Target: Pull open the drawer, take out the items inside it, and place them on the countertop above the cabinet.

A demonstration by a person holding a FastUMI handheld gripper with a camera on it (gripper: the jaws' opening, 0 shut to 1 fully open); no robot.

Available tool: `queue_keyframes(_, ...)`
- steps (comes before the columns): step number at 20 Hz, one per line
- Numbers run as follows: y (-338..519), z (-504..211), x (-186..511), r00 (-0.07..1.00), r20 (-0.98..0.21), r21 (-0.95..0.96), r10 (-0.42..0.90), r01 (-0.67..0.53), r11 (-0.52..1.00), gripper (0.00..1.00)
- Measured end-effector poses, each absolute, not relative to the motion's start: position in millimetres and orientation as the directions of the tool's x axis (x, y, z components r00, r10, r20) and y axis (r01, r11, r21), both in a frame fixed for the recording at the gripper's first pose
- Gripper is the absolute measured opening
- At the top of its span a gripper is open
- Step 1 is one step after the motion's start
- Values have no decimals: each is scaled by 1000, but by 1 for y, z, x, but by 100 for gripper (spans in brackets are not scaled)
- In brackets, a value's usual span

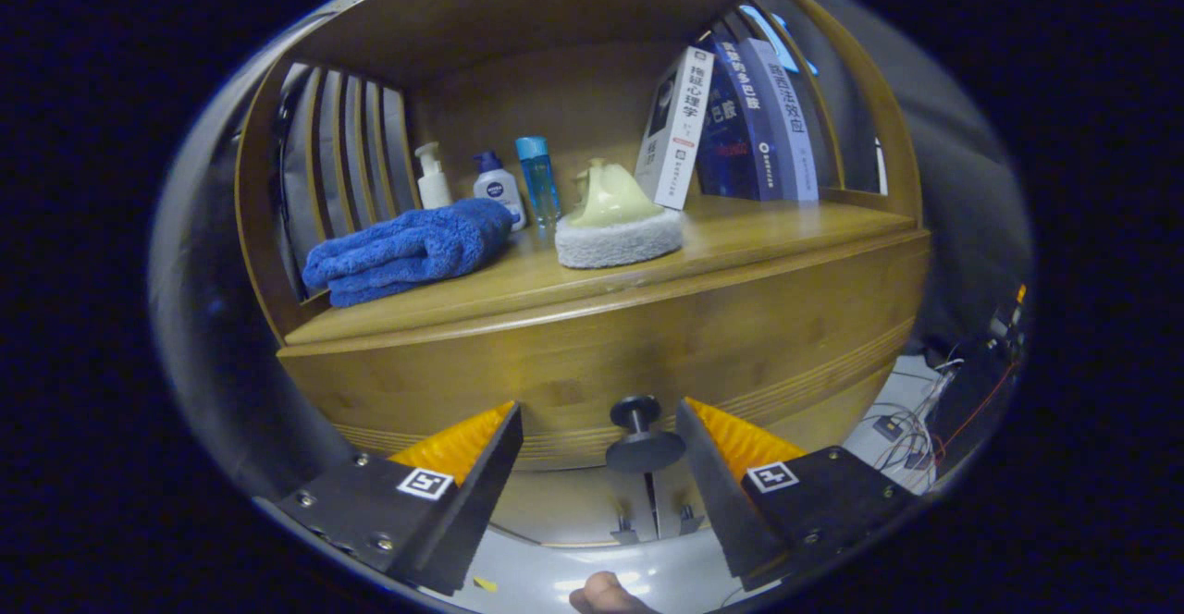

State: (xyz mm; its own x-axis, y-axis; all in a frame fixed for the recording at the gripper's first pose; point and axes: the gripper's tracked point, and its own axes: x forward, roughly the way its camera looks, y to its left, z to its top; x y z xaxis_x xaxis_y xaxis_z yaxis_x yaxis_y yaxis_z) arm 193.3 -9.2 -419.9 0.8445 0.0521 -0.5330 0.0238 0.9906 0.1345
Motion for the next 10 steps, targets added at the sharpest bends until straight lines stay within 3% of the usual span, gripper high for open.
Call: queue_keyframes(10,-10,-360,137,861,-507,202,50,63,977,99)
